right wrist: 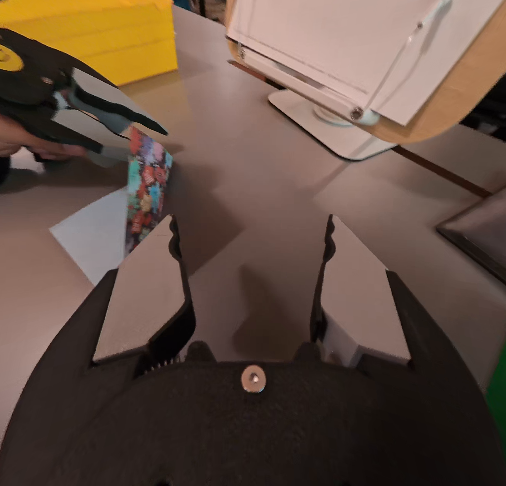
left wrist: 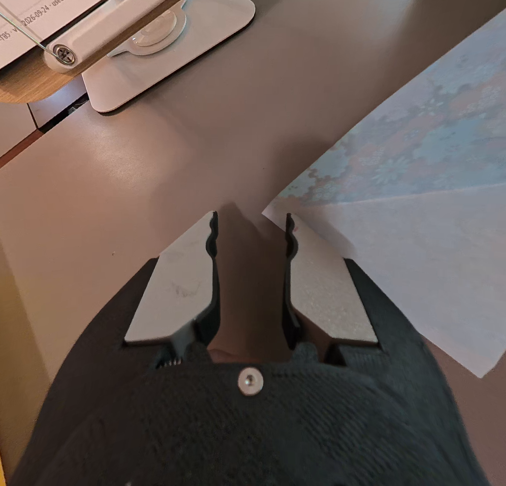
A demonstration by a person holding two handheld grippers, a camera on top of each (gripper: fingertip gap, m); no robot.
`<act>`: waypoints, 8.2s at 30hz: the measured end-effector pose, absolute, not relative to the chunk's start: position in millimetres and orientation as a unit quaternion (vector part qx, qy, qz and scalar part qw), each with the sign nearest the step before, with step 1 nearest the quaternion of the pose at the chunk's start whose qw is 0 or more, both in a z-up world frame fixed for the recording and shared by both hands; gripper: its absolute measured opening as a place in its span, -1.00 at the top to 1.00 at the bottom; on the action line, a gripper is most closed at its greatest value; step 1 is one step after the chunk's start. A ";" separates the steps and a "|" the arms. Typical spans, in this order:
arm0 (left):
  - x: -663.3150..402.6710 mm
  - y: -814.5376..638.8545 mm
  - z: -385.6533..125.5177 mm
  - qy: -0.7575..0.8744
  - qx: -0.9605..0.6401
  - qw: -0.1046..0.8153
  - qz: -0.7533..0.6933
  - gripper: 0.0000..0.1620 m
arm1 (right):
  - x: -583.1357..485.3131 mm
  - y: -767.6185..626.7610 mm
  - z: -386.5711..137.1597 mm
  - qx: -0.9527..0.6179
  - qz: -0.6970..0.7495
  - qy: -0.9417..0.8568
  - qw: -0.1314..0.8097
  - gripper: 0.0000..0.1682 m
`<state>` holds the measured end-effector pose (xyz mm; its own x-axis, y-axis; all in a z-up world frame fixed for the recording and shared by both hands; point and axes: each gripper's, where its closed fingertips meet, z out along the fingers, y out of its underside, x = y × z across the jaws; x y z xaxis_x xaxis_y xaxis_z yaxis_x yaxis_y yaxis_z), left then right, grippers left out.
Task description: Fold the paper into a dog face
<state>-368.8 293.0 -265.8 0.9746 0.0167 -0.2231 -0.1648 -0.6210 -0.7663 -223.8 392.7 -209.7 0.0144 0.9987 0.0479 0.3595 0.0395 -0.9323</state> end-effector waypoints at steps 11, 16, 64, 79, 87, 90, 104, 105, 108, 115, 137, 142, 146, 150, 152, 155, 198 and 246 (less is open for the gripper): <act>-380.1 285.9 -267.6 0.005 -0.900 0.429 0.073 0.42 | -217.7 290.2 -209.4 -0.420 0.457 -0.699 0.356 -0.30; -381.0 285.8 -268.4 0.001 -0.902 0.427 0.070 0.42 | -219.6 265.8 -218.7 -0.417 0.480 -0.713 0.295 -0.27; -344.6 280.7 -273.1 0.127 -0.895 0.417 0.099 0.70 | -243.3 200.7 -241.7 -0.423 0.472 -0.767 0.100 0.28; -347.5 280.3 -273.2 0.111 -0.898 0.417 0.084 0.65 | -265.0 221.2 -269.4 -0.485 0.427 -0.756 0.106 0.23; -360.2 277.5 -273.9 0.066 -0.906 0.414 0.057 0.48 | -262.5 224.7 -268.1 -0.494 0.441 -0.744 0.090 0.31; -364.5 277.0 -274.2 0.052 -0.908 0.413 0.052 0.43 | -261.8 224.8 -268.3 -0.493 0.440 -0.745 0.092 0.32; -389.1 273.1 -275.3 -0.010 -0.911 0.408 0.059 0.46 | -263.0 227.4 -269.6 -0.499 0.432 -0.744 0.104 0.38; -389.9 273.0 -275.1 -0.012 -0.911 0.408 0.062 0.49 | -263.2 227.6 -269.7 -0.499 0.432 -0.744 0.104 0.39; -396.9 272.3 -273.1 -0.019 -0.908 0.410 0.085 0.55 | -263.3 228.3 -269.7 -0.502 0.433 -0.741 0.102 0.41; -375.4 281.3 -222.7 -0.001 -0.846 0.530 0.055 0.63 | -263.3 229.5 -269.7 -0.508 0.436 -0.737 0.097 0.46; -367.8 281.2 -275.5 0.029 -0.910 0.408 0.065 1.00 | -263.9 230.2 -270.7 -0.510 0.433 -0.736 0.101 0.51; -358.9 281.4 -275.3 0.056 -0.909 0.410 0.054 1.00 | -263.5 229.6 -270.8 -0.509 0.433 -0.737 0.100 0.52; -355.5 282.5 -273.4 0.059 -0.906 0.416 0.047 1.00 | -263.4 229.3 -271.0 -0.508 0.431 -0.739 0.101 0.53; -353.1 283.5 -272.6 0.066 -0.904 0.419 0.050 1.00 | -263.3 229.1 -271.1 -0.507 0.429 -0.740 0.103 0.53; -348.2 284.7 -271.2 0.079 -0.901 0.423 0.050 1.00 | -263.4 229.1 -271.3 -0.507 0.428 -0.741 0.105 0.53; -345.6 285.8 -275.3 0.093 -0.904 0.412 0.065 1.00 | -263.4 229.0 -271.4 -0.506 0.427 -0.742 0.107 0.54; -327.5 285.3 -277.7 0.155 -0.897 0.409 0.065 1.00 | -256.6 229.1 -267.2 -0.471 0.447 -0.757 0.076 0.22; -366.1 283.6 -277.1 0.089 -0.900 0.395 0.163 1.00 | -207.6 229.5 -224.1 -0.394 0.494 -0.772 0.067 0.95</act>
<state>-366.1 283.6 -277.1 0.9311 -0.0311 -0.3636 -0.2886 -0.6725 -0.6815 -207.6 229.5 -224.1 -0.6801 0.6746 -0.2870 0.5429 0.2004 -0.8155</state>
